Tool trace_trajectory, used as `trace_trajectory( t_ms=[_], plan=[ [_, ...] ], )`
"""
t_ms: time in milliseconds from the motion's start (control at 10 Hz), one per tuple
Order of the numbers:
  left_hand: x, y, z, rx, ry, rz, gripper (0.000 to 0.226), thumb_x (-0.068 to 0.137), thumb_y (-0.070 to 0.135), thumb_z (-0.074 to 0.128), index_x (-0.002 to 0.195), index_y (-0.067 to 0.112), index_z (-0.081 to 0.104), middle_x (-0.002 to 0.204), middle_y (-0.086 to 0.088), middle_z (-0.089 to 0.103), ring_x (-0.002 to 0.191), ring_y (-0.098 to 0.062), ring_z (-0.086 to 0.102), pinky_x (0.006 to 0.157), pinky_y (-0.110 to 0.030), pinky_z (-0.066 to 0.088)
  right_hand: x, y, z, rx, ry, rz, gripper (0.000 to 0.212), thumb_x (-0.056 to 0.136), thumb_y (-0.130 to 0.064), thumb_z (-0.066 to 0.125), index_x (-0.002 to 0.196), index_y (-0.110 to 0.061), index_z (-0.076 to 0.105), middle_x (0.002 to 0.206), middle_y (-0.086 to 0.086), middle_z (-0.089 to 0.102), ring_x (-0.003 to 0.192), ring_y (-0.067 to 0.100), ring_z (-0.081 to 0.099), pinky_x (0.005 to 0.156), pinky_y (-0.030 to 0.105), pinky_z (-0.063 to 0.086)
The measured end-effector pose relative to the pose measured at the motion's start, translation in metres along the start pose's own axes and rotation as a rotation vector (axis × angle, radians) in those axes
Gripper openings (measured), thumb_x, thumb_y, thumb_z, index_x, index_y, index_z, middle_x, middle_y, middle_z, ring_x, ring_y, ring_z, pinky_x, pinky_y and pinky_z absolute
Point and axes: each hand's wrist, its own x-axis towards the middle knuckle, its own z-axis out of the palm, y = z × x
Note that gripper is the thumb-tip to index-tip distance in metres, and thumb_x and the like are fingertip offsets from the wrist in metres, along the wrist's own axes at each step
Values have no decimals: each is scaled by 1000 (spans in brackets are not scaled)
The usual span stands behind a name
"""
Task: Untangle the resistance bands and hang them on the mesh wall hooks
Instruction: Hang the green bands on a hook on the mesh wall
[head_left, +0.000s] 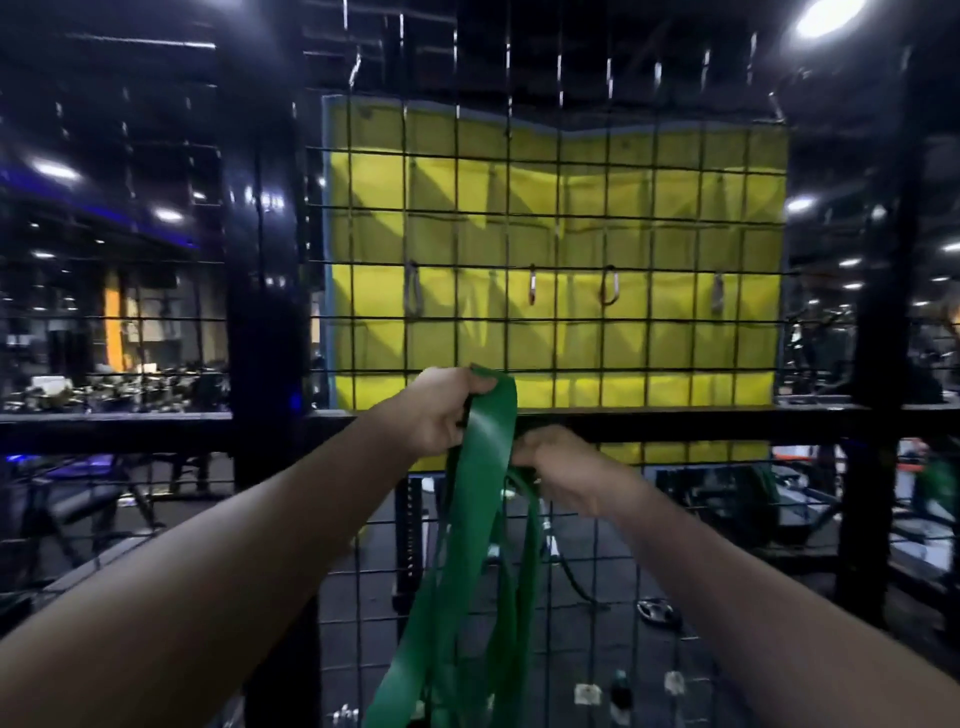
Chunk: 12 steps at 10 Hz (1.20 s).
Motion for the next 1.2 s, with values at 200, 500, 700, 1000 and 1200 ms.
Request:
trace_trajectory(
  t_ms=[200, 500, 700, 1000, 1200],
  plan=[
    [13, -9, -41, -192, 190, -7, 17, 92, -1, 50, 108, -5, 56, 112, -20, 62, 105, -29, 60, 88, -35, 50, 23, -13, 26, 284, -87, 3, 18, 98, -15, 44, 97, -8, 61, 98, 11, 67, 89, 23, 61, 89, 36, 49],
    [22, -6, -69, -247, 327, 26, 10, 93, 4, 50, 84, 7, 54, 77, -3, 50, 65, -10, 48, 46, -14, 46, 47, -3, 52, 209, -332, -81, 10, 93, -12, 53, 97, -12, 62, 85, 3, 66, 78, 16, 61, 74, 29, 50],
    [17, 10, -83, -251, 305, 69, 37, 97, 25, 48, 126, 1, 50, 84, -16, 70, 52, -10, 55, 55, -22, 49, 69, -42, 44, 319, -364, -213, 11, 91, -10, 54, 83, -11, 62, 68, 1, 62, 66, 14, 57, 63, 28, 45],
    [13, 20, -98, 510, 212, 456, 12, 93, 14, 51, 104, 19, 54, 104, -2, 57, 98, -17, 56, 84, -29, 46, 87, -93, 34, -138, -371, -330, 16, 88, -15, 60, 95, -1, 58, 94, 16, 60, 94, 29, 59, 89, 40, 47],
    [34, 8, -83, 144, -6, 351, 34, 88, 42, 48, 121, 34, 51, 114, 6, 65, 108, -13, 59, 87, -32, 45, 105, -110, 10, 257, -400, -306, 9, 89, -6, 55, 81, -3, 60, 71, 7, 58, 65, 16, 57, 62, 24, 49]
  ],
)
